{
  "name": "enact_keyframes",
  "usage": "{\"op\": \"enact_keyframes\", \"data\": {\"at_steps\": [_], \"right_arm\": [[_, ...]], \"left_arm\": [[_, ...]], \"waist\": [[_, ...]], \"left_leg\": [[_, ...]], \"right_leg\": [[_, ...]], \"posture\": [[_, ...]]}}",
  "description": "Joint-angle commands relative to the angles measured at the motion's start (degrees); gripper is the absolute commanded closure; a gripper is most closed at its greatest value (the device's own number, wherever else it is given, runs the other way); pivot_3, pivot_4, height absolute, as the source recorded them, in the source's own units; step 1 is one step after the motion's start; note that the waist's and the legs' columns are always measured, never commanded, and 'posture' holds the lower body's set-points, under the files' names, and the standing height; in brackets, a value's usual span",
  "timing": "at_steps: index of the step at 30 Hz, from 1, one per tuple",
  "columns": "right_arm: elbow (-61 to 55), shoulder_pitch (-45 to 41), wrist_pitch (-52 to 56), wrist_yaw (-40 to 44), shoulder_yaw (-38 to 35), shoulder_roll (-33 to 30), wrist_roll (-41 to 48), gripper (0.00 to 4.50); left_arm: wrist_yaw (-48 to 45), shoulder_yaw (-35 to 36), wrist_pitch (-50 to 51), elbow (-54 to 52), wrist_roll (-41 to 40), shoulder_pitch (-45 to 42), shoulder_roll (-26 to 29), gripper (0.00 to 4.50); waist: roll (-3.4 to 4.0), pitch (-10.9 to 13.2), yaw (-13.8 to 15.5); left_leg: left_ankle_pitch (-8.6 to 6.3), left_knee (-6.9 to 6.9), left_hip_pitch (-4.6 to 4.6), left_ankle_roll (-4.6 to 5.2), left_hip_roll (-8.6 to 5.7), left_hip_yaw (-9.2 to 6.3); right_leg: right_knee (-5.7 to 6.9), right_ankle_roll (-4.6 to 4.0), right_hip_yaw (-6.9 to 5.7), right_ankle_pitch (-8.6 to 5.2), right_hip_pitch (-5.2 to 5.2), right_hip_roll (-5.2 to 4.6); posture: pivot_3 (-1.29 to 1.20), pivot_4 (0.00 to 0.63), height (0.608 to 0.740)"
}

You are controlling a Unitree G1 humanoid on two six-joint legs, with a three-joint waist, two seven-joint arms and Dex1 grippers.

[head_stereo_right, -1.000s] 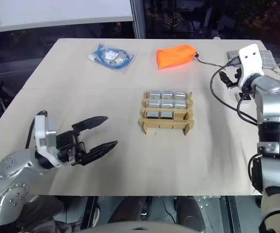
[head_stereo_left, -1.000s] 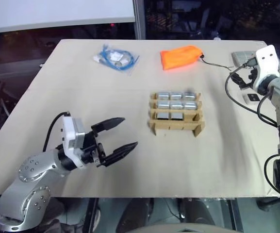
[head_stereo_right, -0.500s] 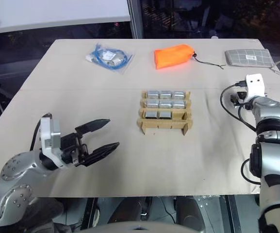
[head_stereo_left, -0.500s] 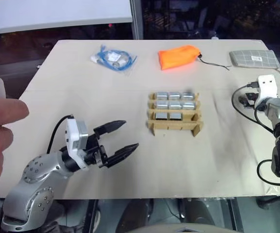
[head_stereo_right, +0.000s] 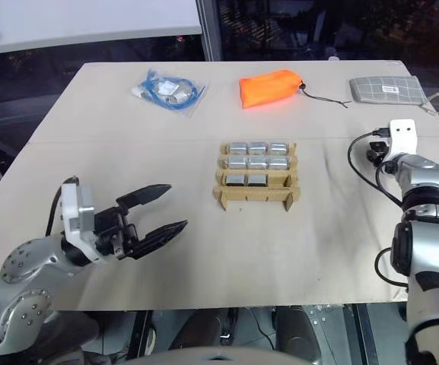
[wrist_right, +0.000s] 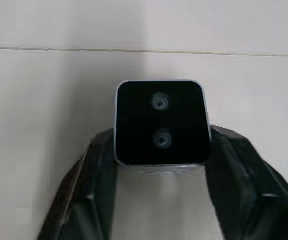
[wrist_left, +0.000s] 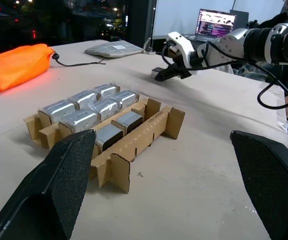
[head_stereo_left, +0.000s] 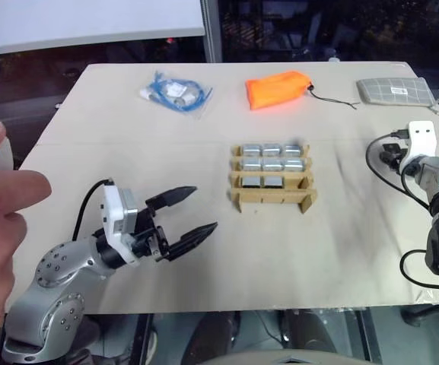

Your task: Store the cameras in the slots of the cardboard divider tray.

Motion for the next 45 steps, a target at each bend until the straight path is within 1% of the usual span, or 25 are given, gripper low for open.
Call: {"op": "enact_keyframes", "data": {"at_steps": [1, 3, 4, 5, 6, 8, 9, 10, 12, 14, 17, 20, 22, 25, 37, 45], "right_arm": [[-3.3, 0.1, -2.1, 1.7, 0.6, -1.5, -0.6, 2.59], [-6.8, 1.5, -4.5, 3.2, 1.4, -2.0, -1.2, 2.59], [-13.3, 4.2, -7.0, 6.1, 2.5, -2.6, -1.4, 2.59], [-22.9, 8.4, -9.2, 9.8, 3.6, -3.2, -1.0, 2.59], [-34.6, 13.4, -9.2, 13.5, 4.3, -3.7, 0.7, 2.59], [-60.2, 24.1, -6.4, 19.6, 5.5, -4.9, 5.6, 2.59], [-71.8, 28.6, -3.6, 21.1, 6.5, -5.4, 7.8, 2.59], [-80.7, 31.7, -1.7, 21.3, 7.6, -5.5, 8.5, 2.59], [-93.6, 35.3, 0.9, 20.5, 11.3, -4.8, 8.1, 2.59], [-100.6, 36.5, 1.5, 19.6, 14.9, -3.9, 5.9, 2.59], [-104.4, 35.7, 2.8, 17.9, 18.5, -1.5, 3.9, 2.59], [-105.3, 34.9, 3.0, 17.1, 20.4, 0.0, 2.2, 2.59], [-105.5, 34.6, 2.3, 17.0, 21.2, 0.6, 1.0, 2.59], [-106.1, 34.0, 2.0, 16.8, 21.8, 1.8, 0.5, 2.59], [-105.8, 32.5, 2.4, 16.6, 23.2, 5.0, -1.5, 2.59], [-105.5, 32.5, 2.3, 17.1, 23.1, 5.7, -2.3, 2.59]], "left_arm": [[2.7, 1.2, 1.3, -1.8, -1.6, -1.6, 0.1, 0.0], [6.4, 1.1, 3.8, -2.0, -2.9, -3.2, -0.2, 0.0], [8.8, 1.1, 6.5, -2.3, -5.8, -4.8, -0.1, 0.0], [11.6, 1.2, 9.5, -2.4, -9.2, -6.9, 0.2, 0.0], [14.2, 1.2, 12.4, -2.2, -12.7, -9.2, 0.6, 0.0], [21.0, 0.8, 19.6, -1.1, -21.3, -14.4, 2.3, 0.0], [23.5, 0.3, 22.3, 0.1, -26.1, -17.3, 2.8, 0.0], [25.2, -0.4, 24.1, 1.2, -29.3, -20.1, 2.9, 0.0], [29.9, -2.3, 27.6, 4.8, -36.5, -25.8, 2.2, 0.0], [34.3, -4.4, 30.5, 8.0, -40.2, -30.2, 1.4, 0.0], [37.9, -7.5, 34.6, 11.7, -44.0, -34.5, 1.0, 0.0], [40.9, -8.4, 36.4, 15.3, -47.7, -36.9, 0.2, 0.0], [41.9, -9.2, 38.1, 16.8, -48.8, -37.9, 0.3, 0.0], [44.1, -9.6, 39.0, 18.2, -51.6, -39.2, -0.4, 0.0], [45.0, -10.0, 40.4, 19.0, -51.5, -41.0, -1.5, 0.0], [44.4, -9.7, 40.5, 19.2, -50.7, -41.3, -1.8, 0.0]], "waist": [[0.0, 0.0, 0.0], [0.0, 0.0, 0.1], [0.01, 0.0, 0.0], [0.01, 0.0, 0.2], [0.04, 0.0, 0.5], [0.1, 0.0, 0.7], [0.12, 0.0, 0.3], [0.19, 0.0, 0.1], [0.1, 0.0, 0.0], [0.1, 0.0, -0.2], [0.05, 0.0, 0.4], [0.04, 0.0, 1.0], [0.03, 0.0, 1.5], [0.03, 0.0, 1.6], [0.03, 0.0, 1.6], [0.03, 0.0, 1.6]], "left_leg": [[-0.01, 0.0, 0.01, 0.01, 0.0, -0.01], [0.0, 0.01, 0.0, 0.01, 0.01, -0.04], [-0.01, 0.02, 0.0, 0.01, 0.0, -0.04], [0.0, 0.02, 0.0, 0.0, 0.0, -0.03], [-0.01, 0.05, -0.05, 0.01, 0.0, -0.09], [-0.03, 0.1, -0.16, 0.04, 0.0, -0.24], [-0.04, 0.11, -0.18, 0.04, 0.0, -0.31], [-0.05, 0.12, -0.12, 0.05, 0.03, -0.3], [-0.06, 0.12, -0.12, 0.05, 0.05, -0.35], [-0.08, 0.23, -0.06, 0.0, 0.09, -0.33], [-0.07, 0.37, -0.01, -0.01, 0.02, -0.3], [-0.02, 0.54, -0.03, -0.1, 0.0, -0.31], [0.05, 0.55, -0.05, -0.21, 0.0, -0.33], [0.07, 0.53, -0.1, -0.25, 0.0, -0.32], [0.07, 0.52, -0.11, -0.25, 0.0, -0.31], [0.07, 0.52, -0.11, -0.25, 0.0, -0.31]], "right_leg": [[0.02, 0.0, 0.0, 0.0, 0.0, 0.0], [0.03, 0.0, -0.03, 0.0, 0.0, 0.01], [0.04, 0.0, -0.03, 0.0, -0.01, 0.01], [0.04, 0.01, -0.02, 0.0, -0.01, 0.01], [0.06, 0.01, -0.07, 0.0, -0.04, 0.0], [0.08, 0.05, -0.19, 0.01, -0.08, -0.01], [0.13, 0.06, -0.23, 0.01, -0.11, -0.01], [0.13, 0.06, -0.2, 0.0, -0.09, 0.04], [0.17, 0.07, -0.23, 0.0, -0.1, 0.05], [0.22, 0.08, -0.2, 0.01, -0.04, 0.12], [0.24, 0.2, -0.16, 0.09, 0.05, 0.09], [0.24, 0.23, -0.18, 0.12, 0.06, 0.09], [0.24, 0.23, -0.19, 0.12, 0.02, 0.1], [0.24, 0.22, -0.18, 0.13, 0.01, 0.09], [0.22, 0.22, -0.17, 0.13, 0.01, 0.08], [0.22, 0.21, -0.17, 0.13, 0.01, 0.08]], "posture": [[0.0, 0.15, 0.74], [0.0, 0.15, 0.74], [0.0, 0.15, 0.74], [0.0, 0.15, 0.74], [0.0, 0.15, 0.74], [0.0, 0.15, 0.74], [0.0, 0.15, 0.74], [0.0, 0.15, 0.74], [0.0, 0.15, 0.74], [0.0, 0.15, 0.74], [0.0, 0.15, 0.74], [0.0, 0.15, 0.74], [0.0, 0.15, 0.74], [0.0, 0.15, 0.74], [0.0, 0.15, 0.74], [0.0, 0.15, 0.74]]}}
